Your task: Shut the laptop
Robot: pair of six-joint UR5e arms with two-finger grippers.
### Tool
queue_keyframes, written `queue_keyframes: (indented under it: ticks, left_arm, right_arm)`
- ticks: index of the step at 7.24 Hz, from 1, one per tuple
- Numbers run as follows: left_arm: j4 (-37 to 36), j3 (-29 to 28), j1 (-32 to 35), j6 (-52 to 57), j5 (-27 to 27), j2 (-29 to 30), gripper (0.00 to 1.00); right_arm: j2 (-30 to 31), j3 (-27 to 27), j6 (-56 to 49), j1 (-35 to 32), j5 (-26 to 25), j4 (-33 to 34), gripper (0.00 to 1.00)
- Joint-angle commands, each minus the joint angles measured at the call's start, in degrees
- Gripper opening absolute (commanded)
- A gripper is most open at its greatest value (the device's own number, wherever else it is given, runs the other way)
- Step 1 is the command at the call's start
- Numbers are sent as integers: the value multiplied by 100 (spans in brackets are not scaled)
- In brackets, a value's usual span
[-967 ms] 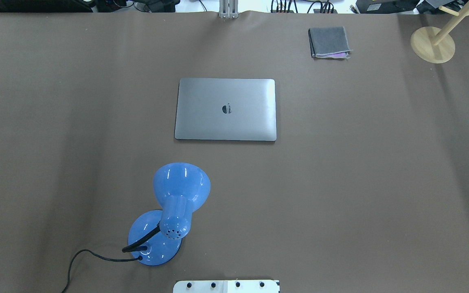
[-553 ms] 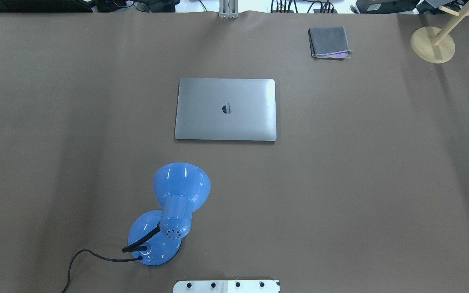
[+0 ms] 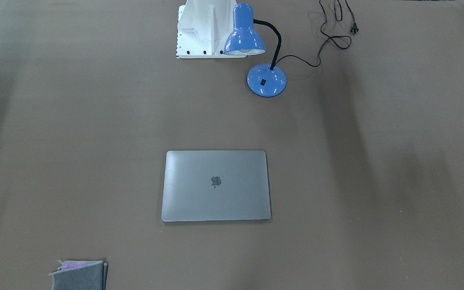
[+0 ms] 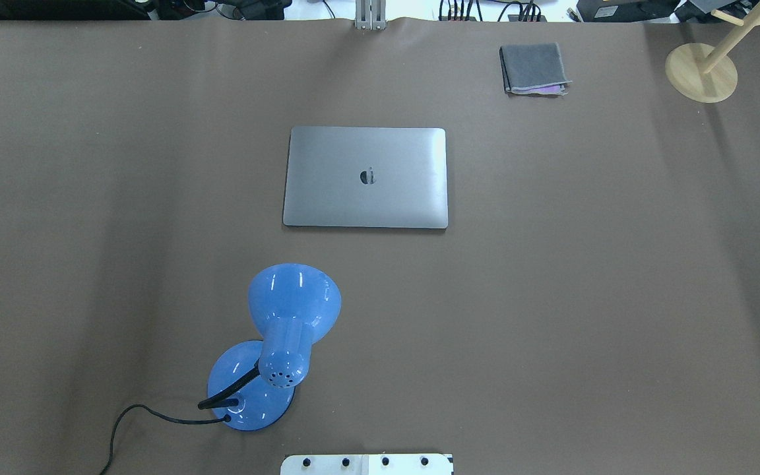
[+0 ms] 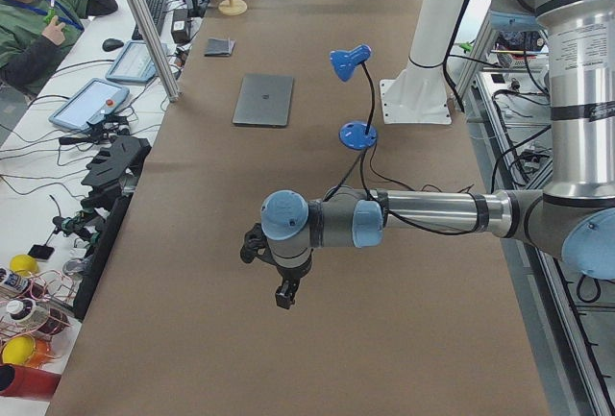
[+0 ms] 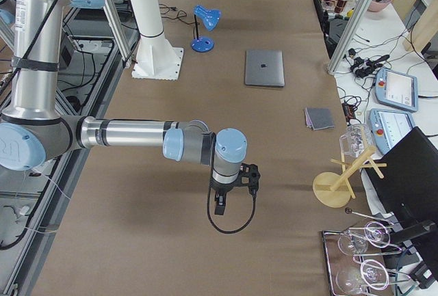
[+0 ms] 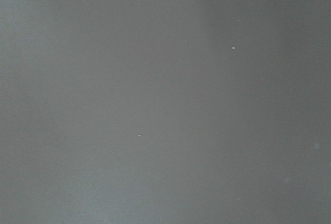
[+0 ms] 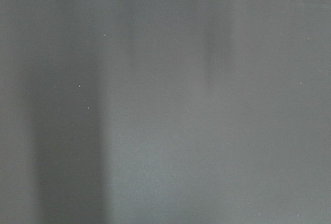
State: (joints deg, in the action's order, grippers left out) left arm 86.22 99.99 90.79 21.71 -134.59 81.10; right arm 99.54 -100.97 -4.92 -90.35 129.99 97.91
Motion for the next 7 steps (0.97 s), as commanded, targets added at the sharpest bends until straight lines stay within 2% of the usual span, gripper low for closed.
queue_keyframes:
  ticks: [1, 7]
  left_arm:
    - [0, 65, 1, 0, 3, -7, 99]
    - [0, 222, 1, 0, 12, 2, 99]
  right_arm:
    - [4, -1, 0, 9, 0, 0, 100]
    - [4, -10, 0, 18, 35, 0, 100]
